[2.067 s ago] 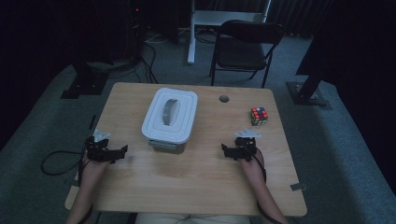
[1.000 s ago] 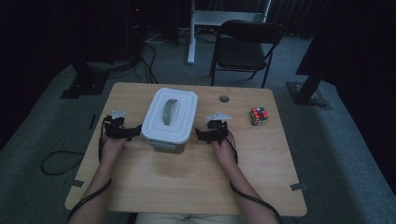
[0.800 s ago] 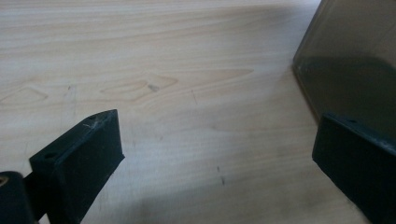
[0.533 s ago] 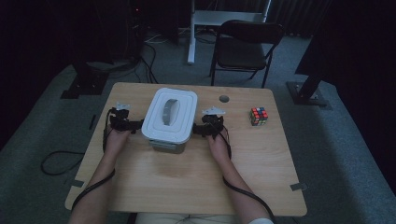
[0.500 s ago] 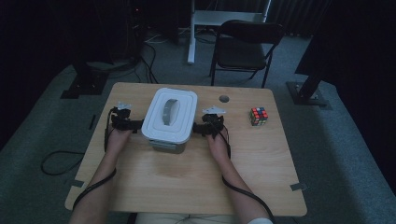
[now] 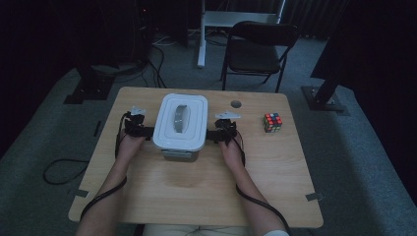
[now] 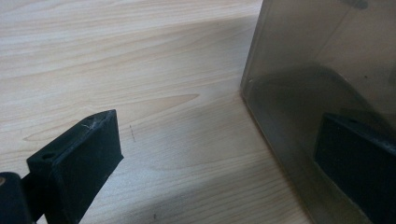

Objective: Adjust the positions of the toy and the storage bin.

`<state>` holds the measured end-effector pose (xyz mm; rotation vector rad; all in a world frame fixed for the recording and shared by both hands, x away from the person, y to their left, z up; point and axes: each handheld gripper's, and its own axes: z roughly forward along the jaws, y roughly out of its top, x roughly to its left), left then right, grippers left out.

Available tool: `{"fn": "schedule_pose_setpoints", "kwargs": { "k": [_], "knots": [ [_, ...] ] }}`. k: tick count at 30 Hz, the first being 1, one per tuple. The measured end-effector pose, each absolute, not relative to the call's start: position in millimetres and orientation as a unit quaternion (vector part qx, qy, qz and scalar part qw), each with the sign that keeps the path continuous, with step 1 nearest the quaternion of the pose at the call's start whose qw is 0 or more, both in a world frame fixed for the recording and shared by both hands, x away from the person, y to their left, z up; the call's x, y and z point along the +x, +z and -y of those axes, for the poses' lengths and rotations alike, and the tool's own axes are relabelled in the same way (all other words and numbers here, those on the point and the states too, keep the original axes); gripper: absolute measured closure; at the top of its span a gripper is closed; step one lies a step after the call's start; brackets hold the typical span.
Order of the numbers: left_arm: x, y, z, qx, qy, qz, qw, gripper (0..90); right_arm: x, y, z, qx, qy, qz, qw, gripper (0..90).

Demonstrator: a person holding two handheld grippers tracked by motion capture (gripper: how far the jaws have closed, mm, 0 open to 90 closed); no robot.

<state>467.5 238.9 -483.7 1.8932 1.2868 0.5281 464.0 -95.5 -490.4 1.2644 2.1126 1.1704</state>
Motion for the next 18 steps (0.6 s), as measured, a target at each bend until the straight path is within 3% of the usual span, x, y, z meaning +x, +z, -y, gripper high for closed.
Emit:
{"fn": "schedule_pose_setpoints", "kwargs": {
  "k": [18],
  "knots": [
    [459, -481, -213, 0.756, 0.211, -0.492, 0.375, 2.0, 448, -487, 122, 0.45, 0.451, -0.751, 0.176, 16.9]
  ]
}}
